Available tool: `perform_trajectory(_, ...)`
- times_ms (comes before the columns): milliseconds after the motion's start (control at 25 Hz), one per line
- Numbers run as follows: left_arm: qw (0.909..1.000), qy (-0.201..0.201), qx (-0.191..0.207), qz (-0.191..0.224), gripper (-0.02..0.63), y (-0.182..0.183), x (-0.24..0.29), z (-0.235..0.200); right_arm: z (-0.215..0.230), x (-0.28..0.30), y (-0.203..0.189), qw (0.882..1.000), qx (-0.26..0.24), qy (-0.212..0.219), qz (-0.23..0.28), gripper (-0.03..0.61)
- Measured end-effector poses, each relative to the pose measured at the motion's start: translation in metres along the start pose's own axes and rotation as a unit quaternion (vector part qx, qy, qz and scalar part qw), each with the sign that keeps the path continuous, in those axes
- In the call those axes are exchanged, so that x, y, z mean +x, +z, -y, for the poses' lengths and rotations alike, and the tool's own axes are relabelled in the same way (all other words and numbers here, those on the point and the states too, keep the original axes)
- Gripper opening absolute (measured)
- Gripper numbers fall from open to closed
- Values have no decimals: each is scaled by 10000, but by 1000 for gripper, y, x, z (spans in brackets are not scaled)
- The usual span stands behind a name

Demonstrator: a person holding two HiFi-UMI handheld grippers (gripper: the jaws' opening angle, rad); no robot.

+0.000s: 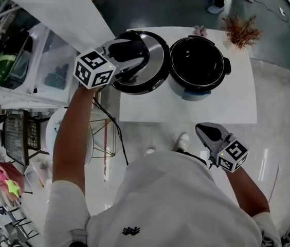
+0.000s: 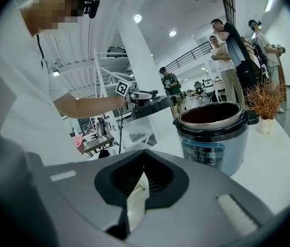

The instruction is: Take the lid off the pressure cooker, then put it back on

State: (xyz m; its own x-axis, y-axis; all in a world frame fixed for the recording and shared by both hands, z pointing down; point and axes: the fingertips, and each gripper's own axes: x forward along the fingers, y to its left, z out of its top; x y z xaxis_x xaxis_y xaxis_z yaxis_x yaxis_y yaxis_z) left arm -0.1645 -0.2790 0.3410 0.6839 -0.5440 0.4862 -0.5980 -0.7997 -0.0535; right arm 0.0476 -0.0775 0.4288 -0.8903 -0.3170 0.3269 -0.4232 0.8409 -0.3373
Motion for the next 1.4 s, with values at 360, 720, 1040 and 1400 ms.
perform_trajectory(360,9994,283,-181,-123,288,-45,-45,-16,-21,24,2,9999,-21,85,-110,11)
perform_trajectory(720,9989,287,-248,-266,289,-92,-43,-5,-35,32,-6,9998,3,-18,-200,11)
perform_trajectory(1040,9986,252,-318,-337,290,-127,-18,12,-41,26,-19,9992,102,-240,-295,11)
perform_trajectory(1400,9977,208,-431,-487,289,-170,15,31,-45,17,-30,9978,196,-472,-413,11)
